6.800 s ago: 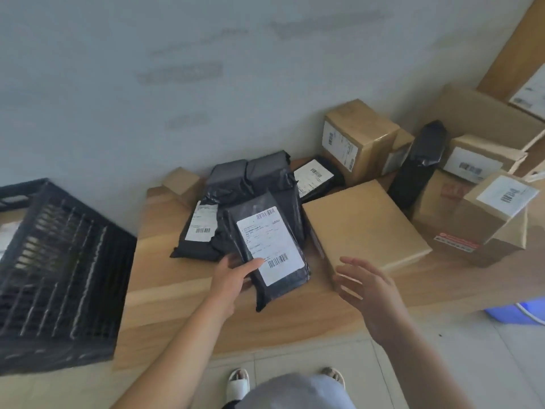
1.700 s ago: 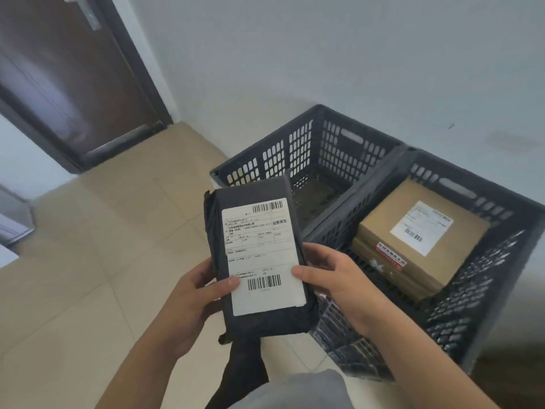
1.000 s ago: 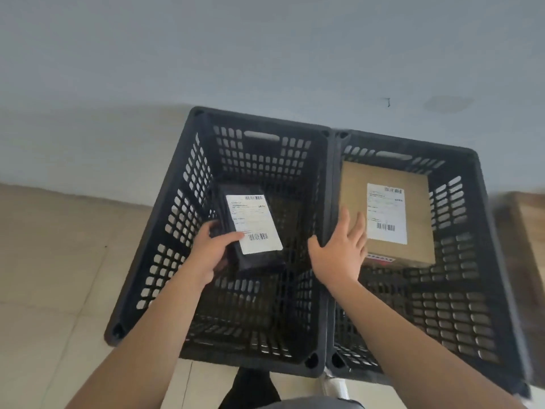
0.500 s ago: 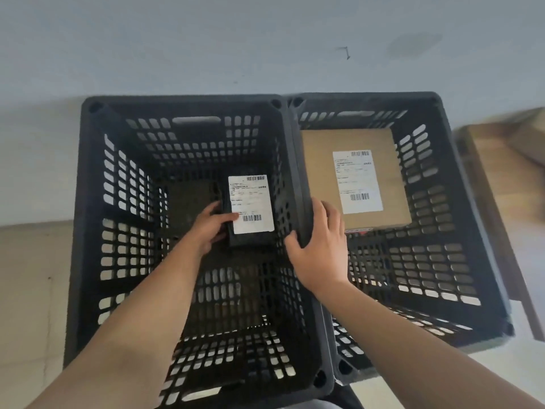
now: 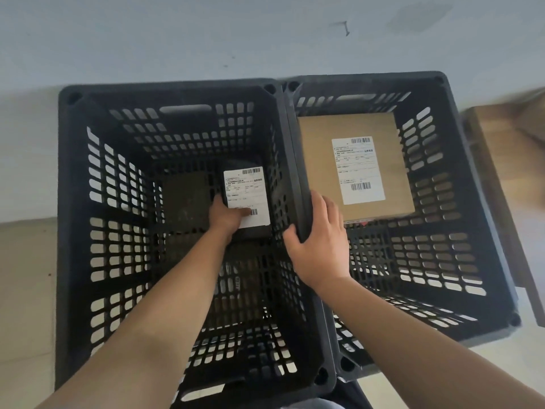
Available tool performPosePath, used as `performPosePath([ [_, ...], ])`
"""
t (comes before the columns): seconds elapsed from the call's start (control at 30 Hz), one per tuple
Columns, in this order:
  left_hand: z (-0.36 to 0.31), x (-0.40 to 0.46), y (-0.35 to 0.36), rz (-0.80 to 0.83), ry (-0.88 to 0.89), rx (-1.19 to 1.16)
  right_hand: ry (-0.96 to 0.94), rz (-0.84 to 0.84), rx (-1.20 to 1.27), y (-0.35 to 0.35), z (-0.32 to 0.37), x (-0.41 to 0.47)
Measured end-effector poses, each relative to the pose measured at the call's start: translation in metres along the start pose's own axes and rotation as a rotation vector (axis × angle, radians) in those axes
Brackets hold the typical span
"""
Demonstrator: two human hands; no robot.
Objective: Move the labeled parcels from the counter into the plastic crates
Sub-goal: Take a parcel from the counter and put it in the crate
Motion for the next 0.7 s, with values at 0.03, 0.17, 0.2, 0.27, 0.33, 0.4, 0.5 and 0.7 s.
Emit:
performPosePath([
  [0.03, -0.002, 0.0, 0.0, -0.019, 0.023, 0.017, -0.004, 0.001, 0.0, 0.0, 0.0, 0.0],
  [0.17, -0.004, -0.002, 0.002, -0.033, 0.082, 0.09, -0.007, 0.004, 0.0, -0.001, 0.0, 0.001],
  [0.2, -0.004, -0.002, 0.003, -0.033, 0.079, 0.096, -0.007, 0.004, 0.002, -0.001, 0.001, 0.0],
  [0.27, -0.004, -0.001, 0.003, -0.038, 0.067, 0.092, -0.01, -0.001, 0.008, -0.001, 0.001, 0.0],
  [0.33, -0.002, -0.002, 0.003, -0.034, 0.062, 0.08, -0.012, -0.009, 0.009, -0.001, 0.0, 0.0],
  [0.4, 0.002, -0.005, 0.002, -0.039, 0.06, 0.059, -0.01, -0.018, 0.002, 0.0, -0.001, 0.0],
  [0.5, 0.006, -0.009, 0.002, -0.07, 0.059, 0.044, -0.021, -0.021, 0.003, 0.0, -0.001, 0.001],
  [0.7, 0.008, -0.016, -0.002, -0.113, 0.042, 0.02, -0.04, -0.023, 0.008, 0.004, -0.004, 0.002],
])
Point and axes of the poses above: each hand's wrist, its own x-axis towards the middle knuckle, its own y-axis out of the palm, z = x × y, the point moved 9 cm from there along x, towards the middle knuckle, and after that the axes turned 11 degrees about -z, right-handed, at the moved point
